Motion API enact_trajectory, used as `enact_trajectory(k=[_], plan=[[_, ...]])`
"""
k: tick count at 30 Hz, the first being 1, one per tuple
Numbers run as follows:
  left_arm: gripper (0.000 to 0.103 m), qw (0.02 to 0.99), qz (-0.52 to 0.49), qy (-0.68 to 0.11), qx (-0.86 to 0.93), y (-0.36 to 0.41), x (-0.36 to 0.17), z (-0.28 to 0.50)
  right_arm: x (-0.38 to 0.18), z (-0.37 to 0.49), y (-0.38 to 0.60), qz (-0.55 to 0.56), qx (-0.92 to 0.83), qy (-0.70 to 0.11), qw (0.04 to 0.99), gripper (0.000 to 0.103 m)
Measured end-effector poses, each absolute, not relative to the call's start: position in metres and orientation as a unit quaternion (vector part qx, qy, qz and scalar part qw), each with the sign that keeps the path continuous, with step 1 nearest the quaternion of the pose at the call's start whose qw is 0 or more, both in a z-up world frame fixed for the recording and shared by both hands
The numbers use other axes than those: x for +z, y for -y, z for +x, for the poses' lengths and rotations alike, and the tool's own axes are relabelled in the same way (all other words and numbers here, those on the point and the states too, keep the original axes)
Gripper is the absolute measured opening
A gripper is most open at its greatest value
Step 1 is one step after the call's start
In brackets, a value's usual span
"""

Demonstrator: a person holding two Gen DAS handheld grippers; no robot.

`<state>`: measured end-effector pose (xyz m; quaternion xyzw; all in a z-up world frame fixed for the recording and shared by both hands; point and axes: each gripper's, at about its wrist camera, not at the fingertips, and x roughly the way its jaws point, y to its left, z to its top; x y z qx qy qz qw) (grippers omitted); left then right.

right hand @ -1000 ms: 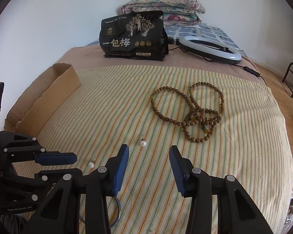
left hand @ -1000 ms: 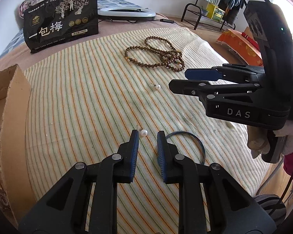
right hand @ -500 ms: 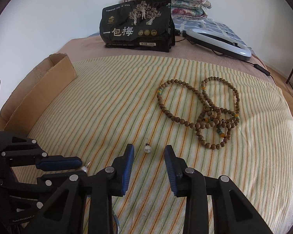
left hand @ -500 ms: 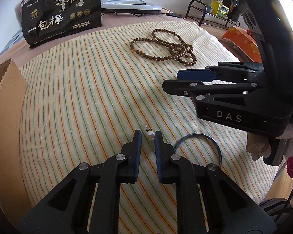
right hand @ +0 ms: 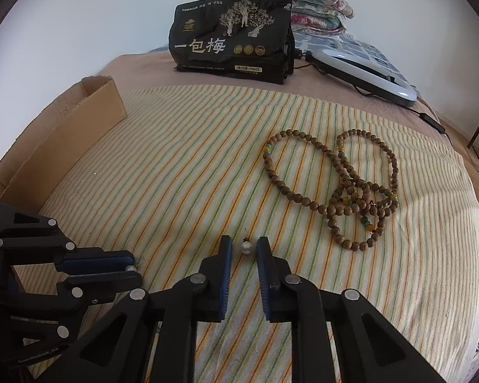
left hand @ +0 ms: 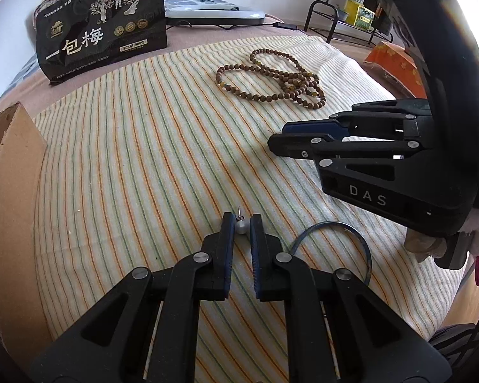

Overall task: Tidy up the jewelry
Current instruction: 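Move both tools to the small pearl earrings and close the left tool on one, then carry the pearl earring with the left tool over the cardboard box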

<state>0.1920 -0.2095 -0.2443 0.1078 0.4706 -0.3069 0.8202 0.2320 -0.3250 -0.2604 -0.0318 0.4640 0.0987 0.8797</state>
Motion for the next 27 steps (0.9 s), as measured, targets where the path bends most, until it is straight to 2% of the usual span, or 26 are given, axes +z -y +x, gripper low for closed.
enact_trajectory(k=[3, 14, 27], plan=[[0.008, 0.823, 0.114, -0.465, -0.307, 0.211, -0.244, 0.190, -0.260, 0.231, 0.326, -0.029, 0.102, -0.463, 0.880, 0.006], [0.007, 0.832, 0.110, -0.453, -0.300, 0.204, -0.238, 0.189, -0.246, 0.223, 0.328, -0.022, 0.101, -0.441, 0.892, 0.006], [0.007, 0.859, 0.079, -0.422, -0.280, 0.167, -0.191, 0.181, -0.191, 0.200, 0.323, -0.016, 0.100, -0.396, 0.913, 0.006]])
